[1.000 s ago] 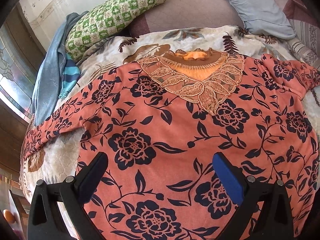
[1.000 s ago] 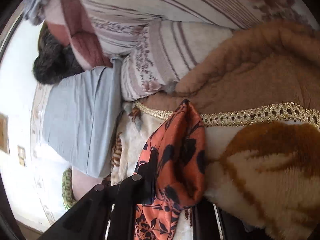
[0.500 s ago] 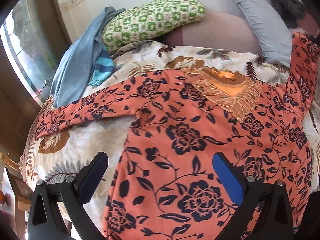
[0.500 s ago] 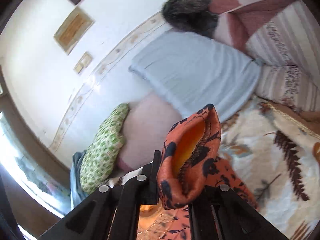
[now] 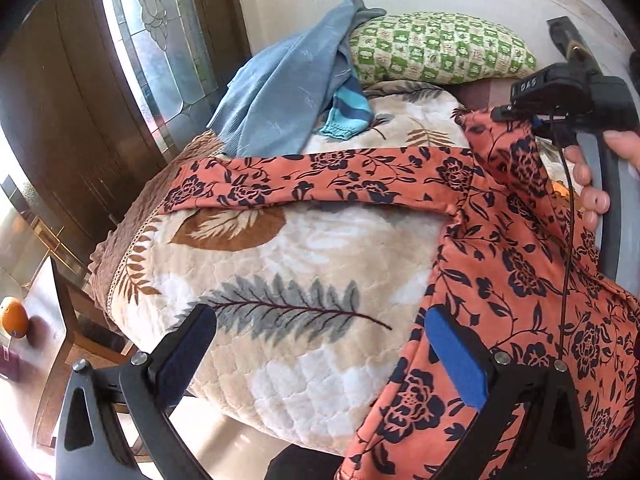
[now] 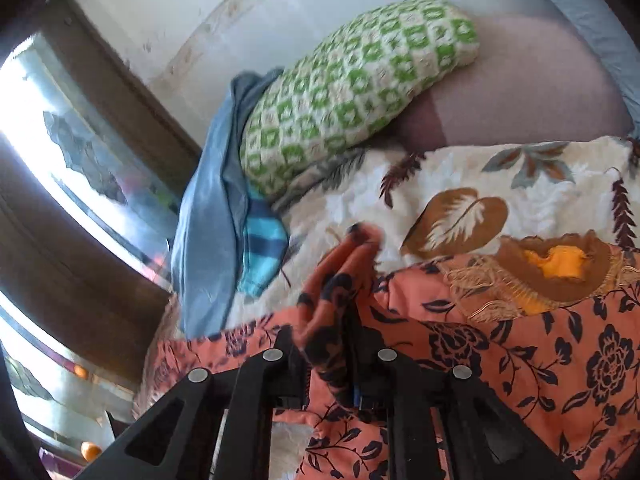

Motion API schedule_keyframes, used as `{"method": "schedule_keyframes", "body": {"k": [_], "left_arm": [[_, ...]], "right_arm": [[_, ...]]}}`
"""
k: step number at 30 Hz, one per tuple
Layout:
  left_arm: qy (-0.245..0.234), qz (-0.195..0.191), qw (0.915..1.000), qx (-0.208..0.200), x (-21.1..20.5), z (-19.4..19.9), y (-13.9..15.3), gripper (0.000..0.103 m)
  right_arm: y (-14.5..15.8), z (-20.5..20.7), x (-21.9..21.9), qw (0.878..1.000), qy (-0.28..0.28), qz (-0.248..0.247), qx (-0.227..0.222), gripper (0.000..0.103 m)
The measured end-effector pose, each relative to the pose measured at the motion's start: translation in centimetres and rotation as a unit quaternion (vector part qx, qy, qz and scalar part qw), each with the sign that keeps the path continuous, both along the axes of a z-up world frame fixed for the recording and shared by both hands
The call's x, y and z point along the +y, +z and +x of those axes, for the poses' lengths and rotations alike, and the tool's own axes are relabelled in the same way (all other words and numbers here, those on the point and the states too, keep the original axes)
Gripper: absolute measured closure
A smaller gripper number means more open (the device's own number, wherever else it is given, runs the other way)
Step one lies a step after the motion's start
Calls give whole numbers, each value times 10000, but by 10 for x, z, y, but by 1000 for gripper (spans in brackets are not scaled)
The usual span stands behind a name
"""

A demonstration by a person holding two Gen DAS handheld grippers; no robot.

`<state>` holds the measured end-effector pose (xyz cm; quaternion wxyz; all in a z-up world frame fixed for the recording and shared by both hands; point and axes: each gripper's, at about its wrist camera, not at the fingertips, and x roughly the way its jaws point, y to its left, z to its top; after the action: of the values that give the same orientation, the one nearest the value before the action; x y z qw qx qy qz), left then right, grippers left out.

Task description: Fold small clothes

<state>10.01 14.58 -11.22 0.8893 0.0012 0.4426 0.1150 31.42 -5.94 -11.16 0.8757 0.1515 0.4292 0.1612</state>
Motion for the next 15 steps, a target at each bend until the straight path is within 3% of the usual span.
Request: {"method": "schedule_keyframes", "body": {"k": [2,4,7,10,12,15], "left_arm": [[51,16,10000,28,4,-1,-2,0],[49,-2,10000,28,3,1,-4,0],[-80,14,9999,90,-10,7,-7,0],[-295,105,9994,128,-28,13,-8,0],[-430,179,9989,101,-38,21,-8,0],[-560,186,9981,148,-49,46,-10,0]], "right_arm": [[-9,-6,25,9961,485,-731,-30,86],[-11,-19,34,9892,905,-1133,-217,86],[-5,-39,24,9817,1564,-953,-513,86],[6,-56,-12,9799,1787,-508,-721,86],[4,-58,-48,9853,1606,-218,-537,86],[-14,-61,-104,9954,938,-167,-138,86]]}}
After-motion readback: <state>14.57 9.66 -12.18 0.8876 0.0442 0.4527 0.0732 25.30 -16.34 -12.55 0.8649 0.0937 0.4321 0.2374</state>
